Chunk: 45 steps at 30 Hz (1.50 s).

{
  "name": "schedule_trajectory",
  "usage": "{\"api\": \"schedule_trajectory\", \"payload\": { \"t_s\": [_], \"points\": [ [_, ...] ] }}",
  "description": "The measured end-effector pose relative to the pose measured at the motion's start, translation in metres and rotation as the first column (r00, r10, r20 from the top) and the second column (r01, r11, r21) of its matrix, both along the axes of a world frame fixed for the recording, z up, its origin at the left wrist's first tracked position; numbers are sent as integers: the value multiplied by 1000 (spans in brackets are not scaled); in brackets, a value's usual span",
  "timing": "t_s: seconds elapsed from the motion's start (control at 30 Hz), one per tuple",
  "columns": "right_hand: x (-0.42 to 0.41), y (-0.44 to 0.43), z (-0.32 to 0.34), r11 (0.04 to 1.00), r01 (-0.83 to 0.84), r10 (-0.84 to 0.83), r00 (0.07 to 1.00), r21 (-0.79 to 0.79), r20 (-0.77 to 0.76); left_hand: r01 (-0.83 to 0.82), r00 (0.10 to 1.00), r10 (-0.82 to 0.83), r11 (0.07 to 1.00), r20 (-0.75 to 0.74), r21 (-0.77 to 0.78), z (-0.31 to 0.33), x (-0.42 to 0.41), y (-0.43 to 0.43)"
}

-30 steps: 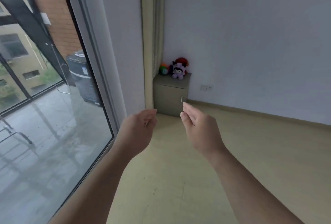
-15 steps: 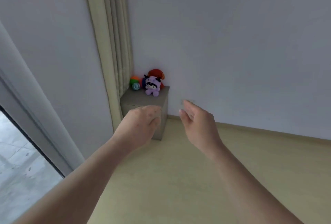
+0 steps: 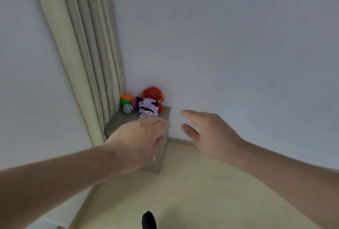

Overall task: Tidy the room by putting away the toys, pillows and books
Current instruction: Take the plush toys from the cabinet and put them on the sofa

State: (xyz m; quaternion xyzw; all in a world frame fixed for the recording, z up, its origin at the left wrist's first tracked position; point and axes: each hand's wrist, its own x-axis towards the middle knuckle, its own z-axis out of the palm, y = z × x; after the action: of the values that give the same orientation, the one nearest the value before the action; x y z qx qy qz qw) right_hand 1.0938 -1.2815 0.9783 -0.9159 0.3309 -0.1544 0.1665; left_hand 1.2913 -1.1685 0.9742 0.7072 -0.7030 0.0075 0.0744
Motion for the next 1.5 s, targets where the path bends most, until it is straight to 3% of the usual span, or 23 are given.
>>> {"api": "schedule_trajectory", "payload": {
  "t_s": [0.1,0.4,0.57,0.73,0.83,1.07,1.3,1.37,1.5],
  "points": [
    [47,-58,-7,997,-66,61,995,-49,-82,44,998,-45,999,40,26,-18,53,-66],
    [200,-242,-20,1000,9,-8,994,4,-112,94,991,-79,986,-107,137,-78,227,-268],
    [263,-332,-42,1000,25,-24,972,0,-232,103,994,-98,984,-44,142,-137,283,-351],
    [331,-419,-83,994,39,-8,961,106,-276,122,992,-118,963,-30,239,-183,315,-427],
    [381,-478,-123,990,-24,66,949,138,-309,45,999,-41,968,-20,247,-214,336,-472],
    [447,-583,-181,960,-146,246,850,240,-465,-147,989,116,872,95,468,-302,389,-555],
    [464,-623,-220,940,-207,322,803,273,-502,-174,981,71,720,179,672,-357,396,-586],
    [465,-627,-228,942,-184,309,807,282,-503,-139,984,17,698,178,703,-373,392,-591],
    [466,-630,-243,938,-170,309,802,301,-511,-167,985,96,716,141,678,-390,381,-605]
  ]
}}
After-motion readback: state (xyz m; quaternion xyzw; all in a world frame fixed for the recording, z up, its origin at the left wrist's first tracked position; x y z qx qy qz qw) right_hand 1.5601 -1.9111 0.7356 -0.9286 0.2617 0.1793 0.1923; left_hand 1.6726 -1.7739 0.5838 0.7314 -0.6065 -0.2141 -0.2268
